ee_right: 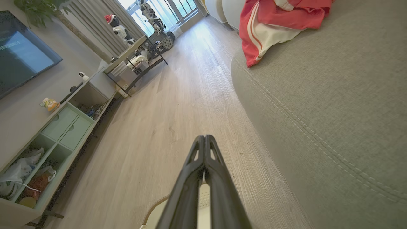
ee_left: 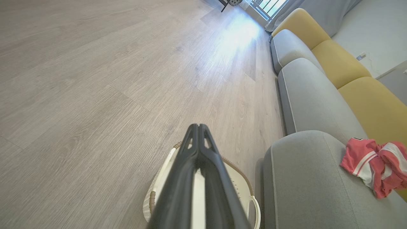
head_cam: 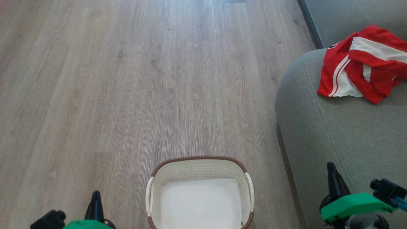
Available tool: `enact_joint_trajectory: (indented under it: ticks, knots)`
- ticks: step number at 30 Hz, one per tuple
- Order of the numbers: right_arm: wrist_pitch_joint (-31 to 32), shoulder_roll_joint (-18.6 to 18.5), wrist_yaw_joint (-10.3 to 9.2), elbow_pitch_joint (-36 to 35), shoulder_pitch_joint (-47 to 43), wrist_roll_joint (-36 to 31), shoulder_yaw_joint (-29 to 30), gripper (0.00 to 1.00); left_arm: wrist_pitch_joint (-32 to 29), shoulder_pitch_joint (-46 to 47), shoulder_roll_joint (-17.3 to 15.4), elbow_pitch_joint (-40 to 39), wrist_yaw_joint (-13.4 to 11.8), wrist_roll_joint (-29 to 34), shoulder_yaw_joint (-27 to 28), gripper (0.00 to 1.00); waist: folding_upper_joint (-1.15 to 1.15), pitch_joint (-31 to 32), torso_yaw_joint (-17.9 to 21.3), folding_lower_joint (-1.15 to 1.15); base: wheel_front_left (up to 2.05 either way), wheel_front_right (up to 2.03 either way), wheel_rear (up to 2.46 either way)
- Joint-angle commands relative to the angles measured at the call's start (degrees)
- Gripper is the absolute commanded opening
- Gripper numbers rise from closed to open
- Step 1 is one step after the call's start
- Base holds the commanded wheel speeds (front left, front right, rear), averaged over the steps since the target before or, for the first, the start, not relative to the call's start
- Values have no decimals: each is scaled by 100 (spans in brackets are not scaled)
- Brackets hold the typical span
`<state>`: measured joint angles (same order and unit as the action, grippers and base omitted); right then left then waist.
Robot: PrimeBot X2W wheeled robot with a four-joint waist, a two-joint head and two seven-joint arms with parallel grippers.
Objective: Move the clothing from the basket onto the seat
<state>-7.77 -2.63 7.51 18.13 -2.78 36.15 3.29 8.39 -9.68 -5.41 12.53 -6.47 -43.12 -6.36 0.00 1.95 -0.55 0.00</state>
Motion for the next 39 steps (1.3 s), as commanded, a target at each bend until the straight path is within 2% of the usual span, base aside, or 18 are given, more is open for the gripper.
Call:
enact_joint_trajectory:
  ticks: [1,39]
  knots:
    - [46,-20,-1,-233,366,181,-1,0,-28,271,-28,-158,60,-156,174,0,0,-4,1,0,0,0,0]
    - [677,-22,-1,-314,609,2659,147,0,-657,868,66,-20,670,-2367,635,0,0,-99,26,0,0,0,0]
